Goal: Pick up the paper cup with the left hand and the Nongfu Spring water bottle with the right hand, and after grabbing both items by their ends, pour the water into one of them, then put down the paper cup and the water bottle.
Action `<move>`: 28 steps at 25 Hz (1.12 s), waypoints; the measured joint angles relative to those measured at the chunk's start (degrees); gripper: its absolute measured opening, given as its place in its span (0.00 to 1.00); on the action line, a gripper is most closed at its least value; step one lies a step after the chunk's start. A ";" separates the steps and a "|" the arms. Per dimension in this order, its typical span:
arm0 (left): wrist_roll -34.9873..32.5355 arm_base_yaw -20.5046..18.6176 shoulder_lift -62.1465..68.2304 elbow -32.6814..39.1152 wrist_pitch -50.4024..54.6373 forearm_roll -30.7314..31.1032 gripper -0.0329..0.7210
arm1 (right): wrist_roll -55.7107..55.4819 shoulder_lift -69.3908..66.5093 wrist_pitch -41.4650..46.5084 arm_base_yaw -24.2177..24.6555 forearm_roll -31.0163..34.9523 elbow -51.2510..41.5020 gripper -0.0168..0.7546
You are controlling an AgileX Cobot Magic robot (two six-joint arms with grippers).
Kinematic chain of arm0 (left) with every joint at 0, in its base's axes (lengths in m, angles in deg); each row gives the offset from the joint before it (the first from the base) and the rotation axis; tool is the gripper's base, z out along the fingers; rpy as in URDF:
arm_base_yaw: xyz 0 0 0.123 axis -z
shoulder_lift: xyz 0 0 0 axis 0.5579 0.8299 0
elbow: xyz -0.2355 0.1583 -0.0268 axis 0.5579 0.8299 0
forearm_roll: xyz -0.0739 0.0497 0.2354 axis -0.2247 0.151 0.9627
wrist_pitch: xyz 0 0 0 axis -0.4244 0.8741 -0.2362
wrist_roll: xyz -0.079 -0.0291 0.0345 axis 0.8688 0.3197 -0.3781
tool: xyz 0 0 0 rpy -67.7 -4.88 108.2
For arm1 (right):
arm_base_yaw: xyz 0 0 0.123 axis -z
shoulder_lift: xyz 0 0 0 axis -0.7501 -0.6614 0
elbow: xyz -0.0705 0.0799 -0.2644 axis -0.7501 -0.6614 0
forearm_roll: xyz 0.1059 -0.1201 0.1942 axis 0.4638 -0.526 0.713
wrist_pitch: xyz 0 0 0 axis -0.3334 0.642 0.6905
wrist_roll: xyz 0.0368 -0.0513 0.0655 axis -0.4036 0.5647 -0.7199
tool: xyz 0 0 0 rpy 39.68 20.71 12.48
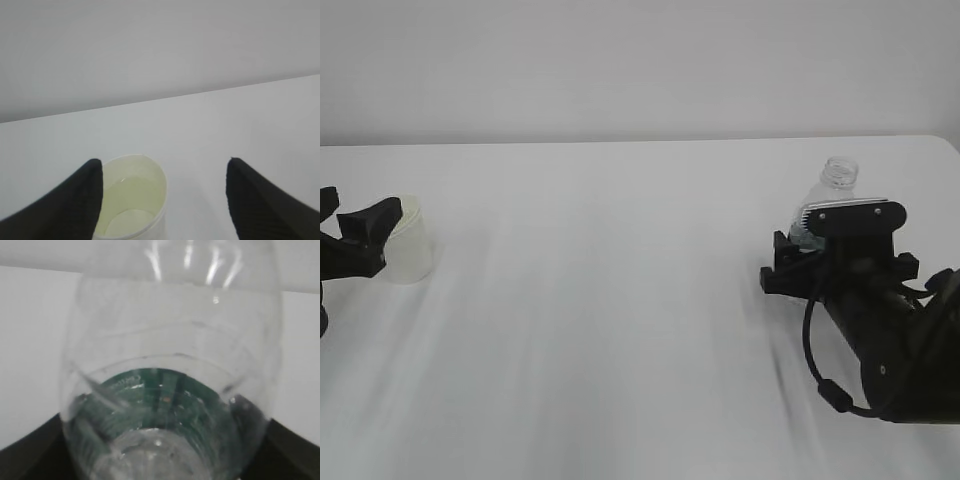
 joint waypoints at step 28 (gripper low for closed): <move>0.00 0.00 -2.27 0.00 0.00 -0.88 0.76 | -4.14 9.67 -0.61 0.00 -1.21 -15.01 0.79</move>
